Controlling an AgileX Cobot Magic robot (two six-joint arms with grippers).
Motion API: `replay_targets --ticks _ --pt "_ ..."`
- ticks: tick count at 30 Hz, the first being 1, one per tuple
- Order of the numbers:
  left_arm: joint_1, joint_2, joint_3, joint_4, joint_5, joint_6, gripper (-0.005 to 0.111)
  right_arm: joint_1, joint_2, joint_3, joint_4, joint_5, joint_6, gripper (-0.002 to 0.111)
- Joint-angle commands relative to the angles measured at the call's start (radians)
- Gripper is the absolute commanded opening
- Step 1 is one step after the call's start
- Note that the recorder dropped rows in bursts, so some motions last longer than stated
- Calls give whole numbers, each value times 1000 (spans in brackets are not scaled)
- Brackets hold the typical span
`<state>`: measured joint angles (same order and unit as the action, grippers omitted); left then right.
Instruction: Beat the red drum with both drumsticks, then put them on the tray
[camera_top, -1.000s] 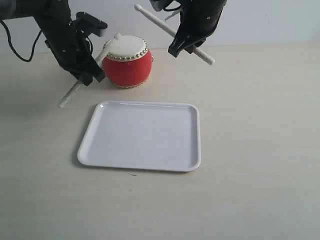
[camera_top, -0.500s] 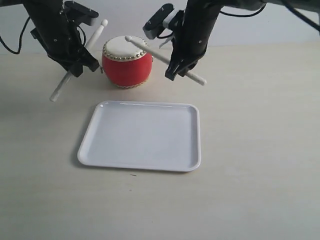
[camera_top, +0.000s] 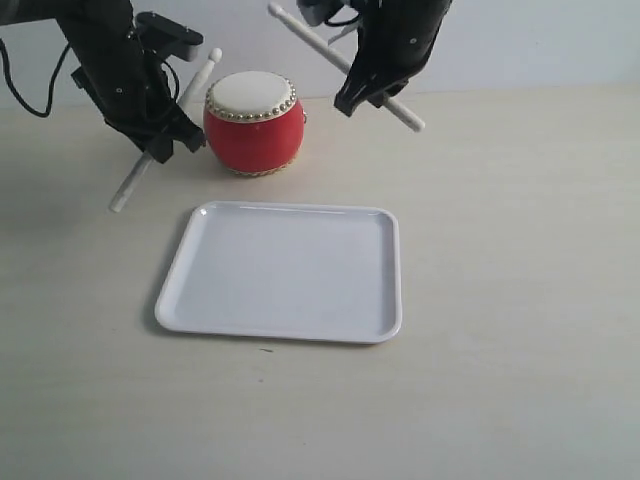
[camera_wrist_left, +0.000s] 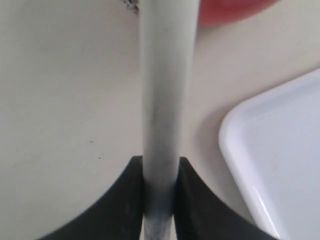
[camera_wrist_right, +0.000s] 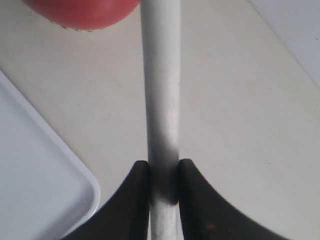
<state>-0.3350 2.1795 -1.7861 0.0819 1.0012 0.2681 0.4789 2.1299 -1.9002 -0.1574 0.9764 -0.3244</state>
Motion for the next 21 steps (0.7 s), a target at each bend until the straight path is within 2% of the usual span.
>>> replay_targets --ticks 1,6,12,21 --pt "-3 73 -4 -8 32 104 0 -2 -33 13 29 33 12 0" --pt "-3 97 -25 21 70 137 0 -2 -18 13 25 20 3 0" --pt "-3 57 -96 26 118 -23 0 -2 13 13 27 -3 -30 0" --pt "-19 14 -87 8 166 -31 0 -2 160 10 -6 -113 -178 0"
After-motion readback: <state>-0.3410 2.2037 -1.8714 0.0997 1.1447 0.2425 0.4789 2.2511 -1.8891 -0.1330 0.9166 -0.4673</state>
